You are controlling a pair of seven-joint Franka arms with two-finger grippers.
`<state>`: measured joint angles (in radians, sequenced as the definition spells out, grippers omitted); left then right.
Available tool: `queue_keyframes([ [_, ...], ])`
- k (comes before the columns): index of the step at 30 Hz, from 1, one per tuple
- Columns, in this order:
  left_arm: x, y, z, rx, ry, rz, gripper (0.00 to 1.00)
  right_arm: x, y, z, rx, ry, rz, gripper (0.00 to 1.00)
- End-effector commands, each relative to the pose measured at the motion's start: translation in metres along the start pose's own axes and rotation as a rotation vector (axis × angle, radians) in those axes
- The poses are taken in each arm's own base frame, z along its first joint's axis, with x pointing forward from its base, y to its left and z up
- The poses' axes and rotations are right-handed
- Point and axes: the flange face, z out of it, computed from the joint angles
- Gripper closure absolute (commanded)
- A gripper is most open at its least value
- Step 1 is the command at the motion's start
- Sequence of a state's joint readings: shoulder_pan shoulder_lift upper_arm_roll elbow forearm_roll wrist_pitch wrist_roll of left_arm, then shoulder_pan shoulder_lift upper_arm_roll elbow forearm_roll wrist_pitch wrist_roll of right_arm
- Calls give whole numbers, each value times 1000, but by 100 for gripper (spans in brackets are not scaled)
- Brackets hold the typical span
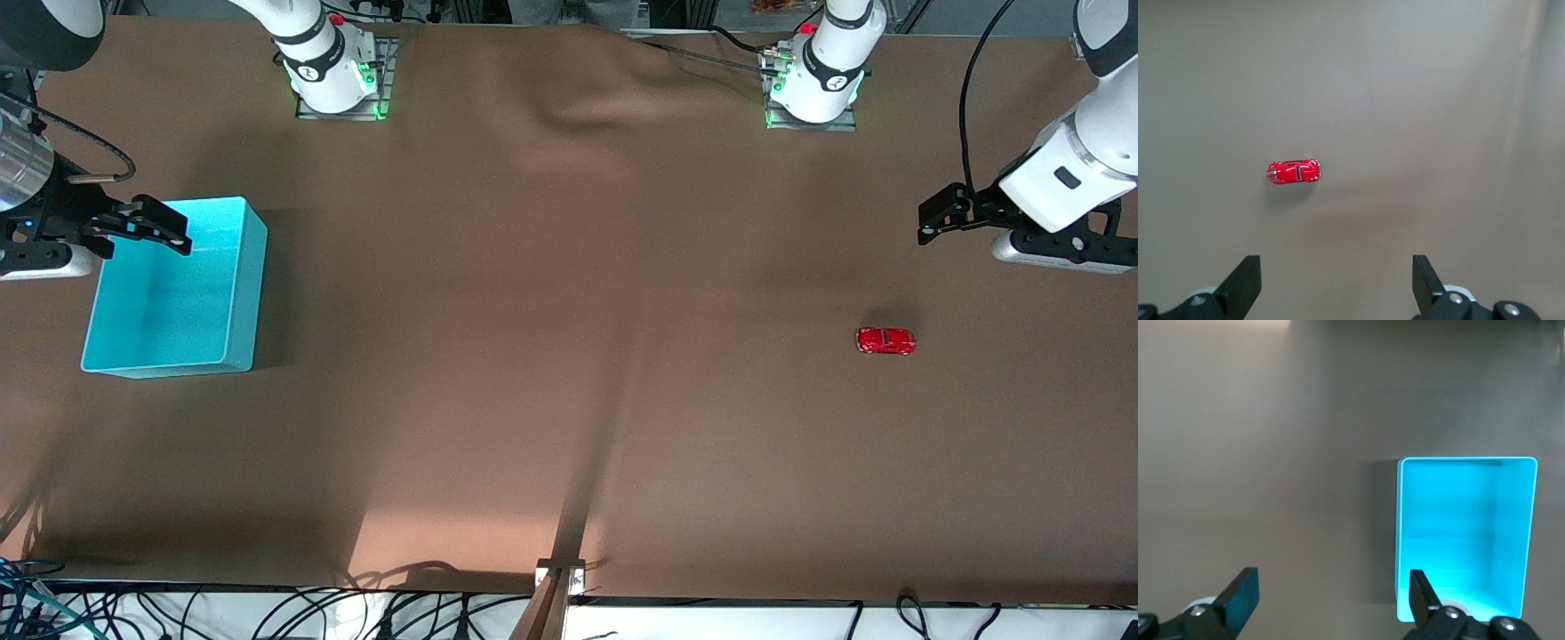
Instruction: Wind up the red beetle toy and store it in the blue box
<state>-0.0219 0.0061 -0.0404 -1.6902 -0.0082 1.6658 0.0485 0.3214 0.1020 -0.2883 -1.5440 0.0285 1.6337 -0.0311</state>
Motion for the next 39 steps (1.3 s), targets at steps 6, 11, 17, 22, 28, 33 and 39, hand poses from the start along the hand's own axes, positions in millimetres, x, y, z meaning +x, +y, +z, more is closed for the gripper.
queue_keyframes([
  [6,2,-4,-4,-8,-7,19,0,0,-1,-6,0,5,-1,0],
  [11,1,-4,-5,-8,-6,21,0,0,-1,-6,0,5,-1,0],
  [17,1,-5,-2,-10,-12,25,0,0,-1,-6,0,5,-1,0],
  [22,1,-6,-1,-10,-12,45,0,0,-1,-6,0,5,1,0],
  [28,4,-16,8,-15,-24,186,0,0,-1,-6,0,5,1,0],
  [33,9,-28,18,-15,-20,311,0,0,-1,-6,0,5,1,0],
  [39,11,-41,48,-32,-59,433,0,0,-1,-6,0,5,1,0],
])
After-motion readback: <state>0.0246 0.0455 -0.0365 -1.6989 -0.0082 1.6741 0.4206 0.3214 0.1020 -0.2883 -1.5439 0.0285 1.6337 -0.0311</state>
